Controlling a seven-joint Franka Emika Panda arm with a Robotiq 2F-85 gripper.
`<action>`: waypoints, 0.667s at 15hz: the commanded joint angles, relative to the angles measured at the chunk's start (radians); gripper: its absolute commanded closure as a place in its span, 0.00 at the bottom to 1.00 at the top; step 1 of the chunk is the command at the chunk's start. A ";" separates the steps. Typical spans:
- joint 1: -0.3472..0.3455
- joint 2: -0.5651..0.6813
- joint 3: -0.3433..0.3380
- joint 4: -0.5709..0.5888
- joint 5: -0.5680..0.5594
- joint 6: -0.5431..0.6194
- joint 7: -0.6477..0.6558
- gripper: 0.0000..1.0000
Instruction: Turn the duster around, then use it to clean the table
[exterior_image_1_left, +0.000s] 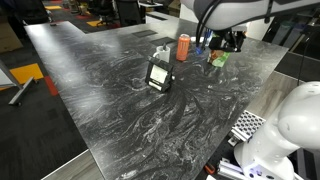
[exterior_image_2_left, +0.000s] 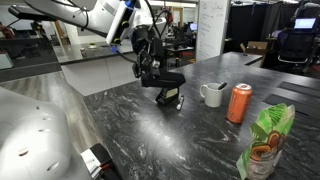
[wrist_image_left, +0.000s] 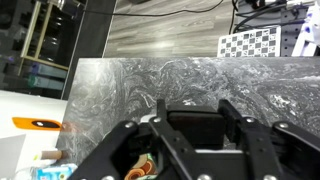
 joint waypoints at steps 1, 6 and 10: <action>0.154 0.100 -0.148 0.094 -0.062 -0.036 -0.153 0.72; 0.234 0.152 -0.321 0.154 0.015 0.035 -0.347 0.72; 0.239 0.225 -0.358 0.187 0.024 -0.064 -0.488 0.72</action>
